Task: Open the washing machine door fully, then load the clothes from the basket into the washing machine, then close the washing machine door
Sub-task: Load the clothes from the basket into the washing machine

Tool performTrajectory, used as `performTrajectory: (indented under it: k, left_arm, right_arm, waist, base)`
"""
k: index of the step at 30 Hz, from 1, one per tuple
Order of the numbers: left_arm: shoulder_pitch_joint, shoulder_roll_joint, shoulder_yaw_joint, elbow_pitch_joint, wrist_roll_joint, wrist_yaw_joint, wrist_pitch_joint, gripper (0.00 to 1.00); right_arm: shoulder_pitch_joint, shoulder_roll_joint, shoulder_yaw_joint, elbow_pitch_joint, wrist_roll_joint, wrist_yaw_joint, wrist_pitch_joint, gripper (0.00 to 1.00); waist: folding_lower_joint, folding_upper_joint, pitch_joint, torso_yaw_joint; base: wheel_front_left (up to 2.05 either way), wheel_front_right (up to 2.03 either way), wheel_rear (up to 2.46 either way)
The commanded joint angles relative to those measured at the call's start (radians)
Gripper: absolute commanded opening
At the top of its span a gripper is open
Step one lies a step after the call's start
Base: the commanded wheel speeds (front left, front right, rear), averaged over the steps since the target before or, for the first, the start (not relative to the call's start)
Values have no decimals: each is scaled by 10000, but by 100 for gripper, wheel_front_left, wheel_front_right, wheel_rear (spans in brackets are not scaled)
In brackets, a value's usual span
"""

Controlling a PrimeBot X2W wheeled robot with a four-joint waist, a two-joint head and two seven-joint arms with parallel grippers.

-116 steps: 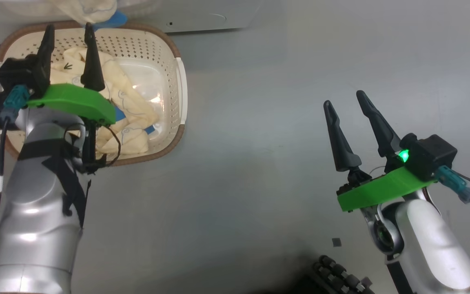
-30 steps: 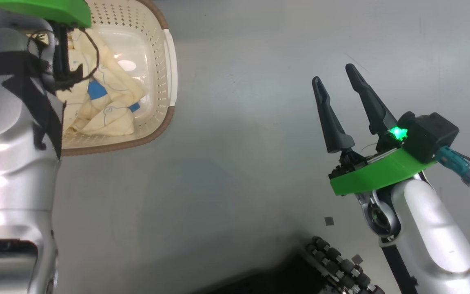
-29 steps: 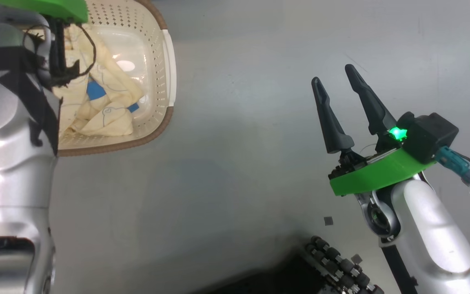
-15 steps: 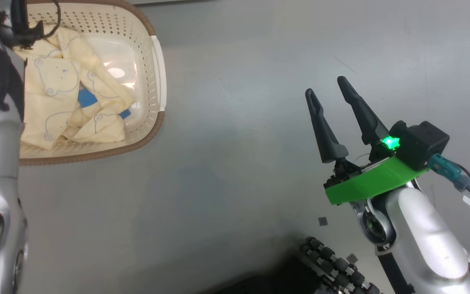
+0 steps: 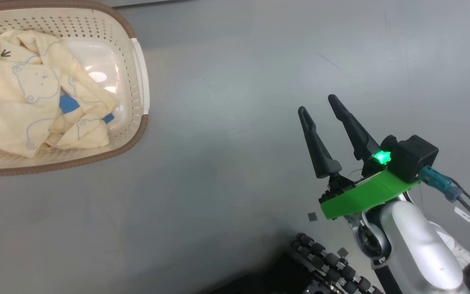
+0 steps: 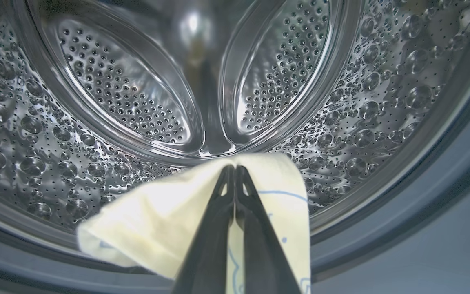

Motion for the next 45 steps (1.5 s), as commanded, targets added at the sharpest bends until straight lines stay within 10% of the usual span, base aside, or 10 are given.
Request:
performTrajectory:
  k: [1,16,26,45]
  left_arm:
    - [-531,436,12,-108,78,75,-49,0]
    - [-1941,584,-149,684,33,133,-873,0]
    - [-1329,919,-48,-1196,166,713,-1123,0]
    - [-1905,1489,-850,1527,694,574,-951,0]
  right_arm:
    - [428,-26,133,-244,62,44,-94,100]
    - [482,-26,133,-269,88,44,-94,100]
    - [439,-26,369,-222,215,44,-94,100]
    - [970,-26,667,-209,539,44,-94,100]
  waist:
    - [0,0,35,-52]
    - [0,0,318,-70]
    - [0,0,213,-407]
    - [0,0,-102,-1124]
  base:
    - [0,0,0]
    - [0,0,0]
    - [0,0,0]
    - [0,0,0]
